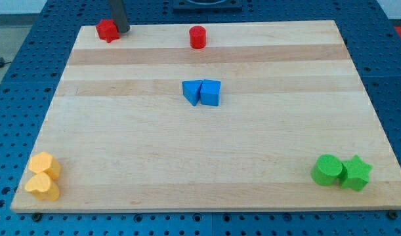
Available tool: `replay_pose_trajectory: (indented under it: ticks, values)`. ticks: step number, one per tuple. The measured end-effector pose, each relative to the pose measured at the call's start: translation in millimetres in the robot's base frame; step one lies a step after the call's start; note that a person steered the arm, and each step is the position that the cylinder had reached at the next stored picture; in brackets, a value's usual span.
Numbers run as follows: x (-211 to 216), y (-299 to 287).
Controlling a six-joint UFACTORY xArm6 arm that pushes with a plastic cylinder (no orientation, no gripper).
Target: Slide the red circle into the red star
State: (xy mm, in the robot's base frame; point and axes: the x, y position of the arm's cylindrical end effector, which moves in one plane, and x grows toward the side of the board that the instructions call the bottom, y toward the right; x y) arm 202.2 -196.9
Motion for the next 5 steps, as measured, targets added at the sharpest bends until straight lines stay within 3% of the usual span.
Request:
replay_pose_trajectory:
  ticks: [4, 5]
  values:
    - [-1.3, 188.2]
    - [36.0, 198.9]
